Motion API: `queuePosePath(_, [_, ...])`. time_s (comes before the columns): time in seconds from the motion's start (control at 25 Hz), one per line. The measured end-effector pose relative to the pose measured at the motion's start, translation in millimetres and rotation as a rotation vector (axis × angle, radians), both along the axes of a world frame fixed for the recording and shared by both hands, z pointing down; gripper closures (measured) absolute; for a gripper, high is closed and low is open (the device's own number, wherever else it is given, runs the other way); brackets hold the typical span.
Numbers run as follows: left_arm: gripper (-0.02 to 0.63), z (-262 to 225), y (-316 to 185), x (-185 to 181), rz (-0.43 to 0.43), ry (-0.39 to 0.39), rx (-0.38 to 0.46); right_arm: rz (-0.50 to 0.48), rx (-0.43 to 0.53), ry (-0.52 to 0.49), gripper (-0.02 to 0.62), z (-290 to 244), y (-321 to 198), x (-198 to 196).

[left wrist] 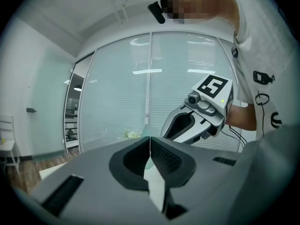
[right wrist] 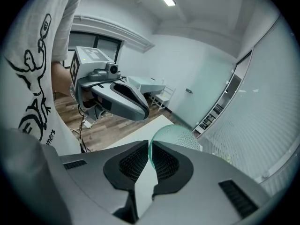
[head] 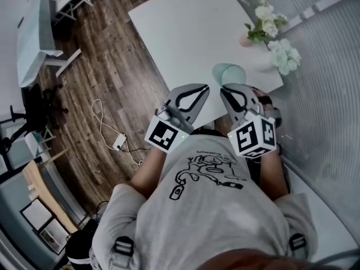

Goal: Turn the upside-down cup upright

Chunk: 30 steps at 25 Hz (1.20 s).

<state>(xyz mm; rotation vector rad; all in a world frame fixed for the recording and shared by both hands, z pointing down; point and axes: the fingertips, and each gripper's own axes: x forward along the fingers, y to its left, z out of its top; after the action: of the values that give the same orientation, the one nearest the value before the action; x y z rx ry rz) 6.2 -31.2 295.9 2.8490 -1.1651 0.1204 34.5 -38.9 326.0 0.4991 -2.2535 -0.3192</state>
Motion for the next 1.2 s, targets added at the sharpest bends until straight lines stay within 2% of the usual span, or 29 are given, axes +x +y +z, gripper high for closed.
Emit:
queuePosePath(0.28, [0.6,-19.4,5.7,4.9,0.016,-0.004,0.036,0.006,0.017,-0.061,0.545,-24.1,5.3,4.6])
queuePosePath(0.52, [0.598,-24.3,12.7,3.1,0.009,0.037,0.009,-0.003,0.016,-0.118,0.546,-42.0,6.6,5.8])
queuePosePath(0.8, [0.57,-21.5,17.9,2.9,0.02,0.038,-0.002,0.007,-0.095,-0.291,0.546,-43.8,15.0,12.9])
queuePosePath(1.04, [0.501,-15.4,20.0,4.4,0.042,0.031,-0.014,0.016,-0.208,-0.461,0.545,-48.3,21.3,17.2])
queuePosePath(1.2, [0.457,-10.6,18.0,6.0,0.065,0.02,-0.026,0.023,-0.262,-0.535,0.546,-51.0,22.5,20.1])
